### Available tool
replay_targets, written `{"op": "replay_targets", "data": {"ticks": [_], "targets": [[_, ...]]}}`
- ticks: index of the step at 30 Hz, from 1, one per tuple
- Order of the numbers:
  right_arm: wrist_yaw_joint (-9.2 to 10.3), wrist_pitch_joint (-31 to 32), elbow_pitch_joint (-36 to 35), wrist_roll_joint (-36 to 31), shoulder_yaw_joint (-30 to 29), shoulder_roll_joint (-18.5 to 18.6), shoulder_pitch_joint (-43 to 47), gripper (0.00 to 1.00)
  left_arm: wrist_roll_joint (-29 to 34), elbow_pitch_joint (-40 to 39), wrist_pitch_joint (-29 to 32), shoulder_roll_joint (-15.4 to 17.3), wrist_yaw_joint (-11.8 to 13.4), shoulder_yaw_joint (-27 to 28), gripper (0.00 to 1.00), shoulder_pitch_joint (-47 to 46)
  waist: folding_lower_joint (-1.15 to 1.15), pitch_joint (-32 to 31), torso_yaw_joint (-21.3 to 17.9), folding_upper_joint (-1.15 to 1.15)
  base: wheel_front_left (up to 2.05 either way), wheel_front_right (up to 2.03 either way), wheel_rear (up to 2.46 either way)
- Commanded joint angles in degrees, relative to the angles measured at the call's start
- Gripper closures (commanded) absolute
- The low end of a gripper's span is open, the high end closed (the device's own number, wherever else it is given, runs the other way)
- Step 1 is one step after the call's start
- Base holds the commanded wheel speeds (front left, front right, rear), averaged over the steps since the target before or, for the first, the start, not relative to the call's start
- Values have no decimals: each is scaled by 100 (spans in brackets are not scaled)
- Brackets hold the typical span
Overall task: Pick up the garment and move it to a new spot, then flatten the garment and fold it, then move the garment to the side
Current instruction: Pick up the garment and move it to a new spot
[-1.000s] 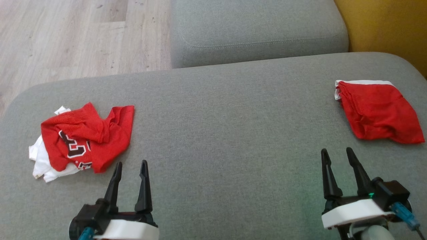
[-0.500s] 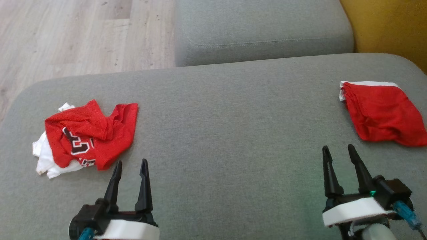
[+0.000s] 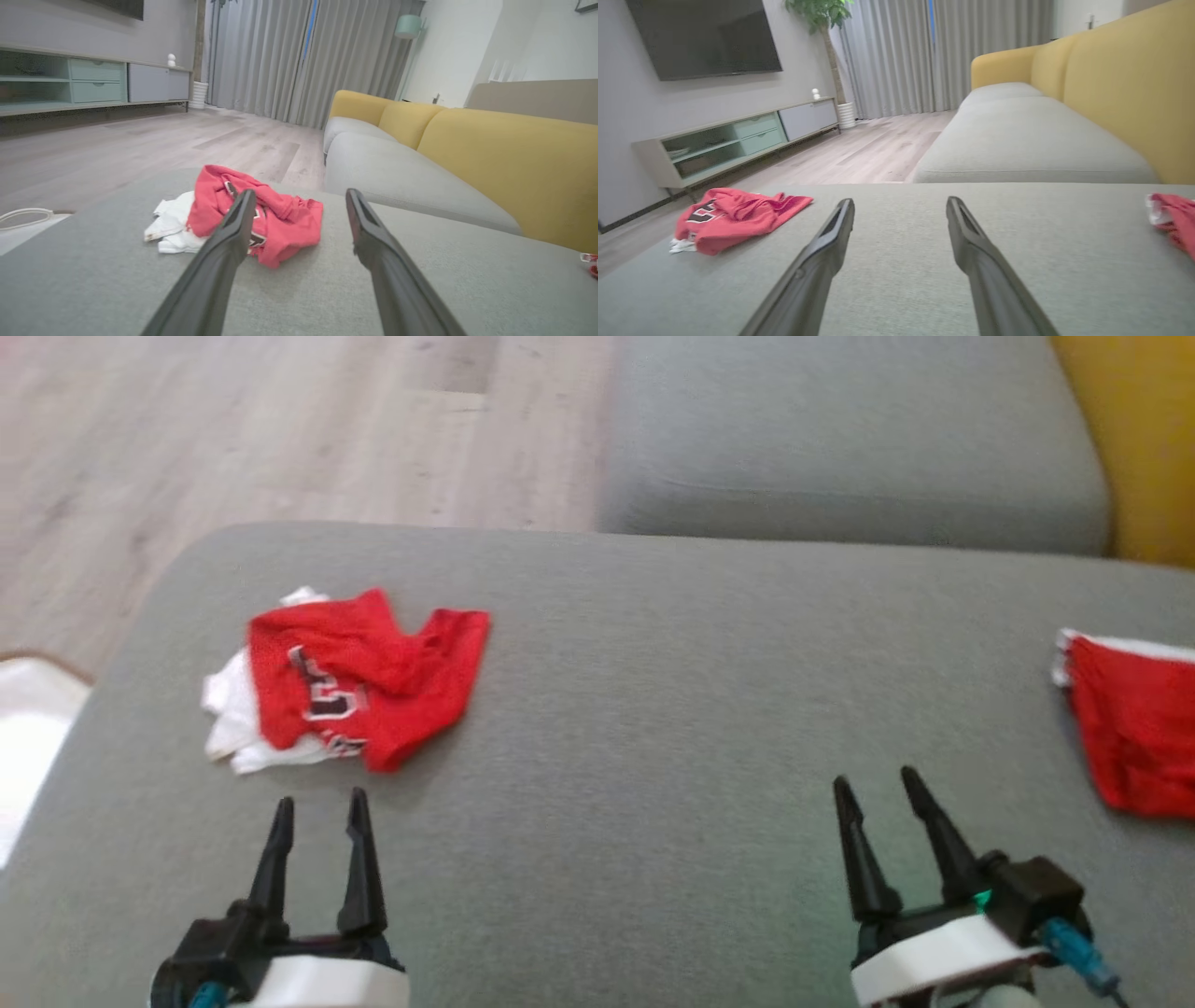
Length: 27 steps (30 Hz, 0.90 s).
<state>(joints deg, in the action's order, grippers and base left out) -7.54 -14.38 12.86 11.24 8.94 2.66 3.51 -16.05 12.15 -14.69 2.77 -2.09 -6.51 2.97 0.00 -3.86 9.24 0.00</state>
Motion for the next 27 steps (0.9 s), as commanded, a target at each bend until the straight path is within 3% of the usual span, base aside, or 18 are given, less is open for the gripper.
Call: {"op": "replay_targets", "data": {"ticks": [1,13,27], "targets": [[5,-62,-149,61,233,22,-116,0,62,-180,-31,10,-17,273,0,-89,0,-112,357,0,0,0,0],[5,-62,6,262,732,22,-3,0,186,-171,-31,10,-119,539,0,63,0,-250,1074,0,0,0,0],[5,-62,-45,151,656,21,-200,0,418,53,-31,120,-237,883,0,-456,0,254,860,0,0,0,0]]}}
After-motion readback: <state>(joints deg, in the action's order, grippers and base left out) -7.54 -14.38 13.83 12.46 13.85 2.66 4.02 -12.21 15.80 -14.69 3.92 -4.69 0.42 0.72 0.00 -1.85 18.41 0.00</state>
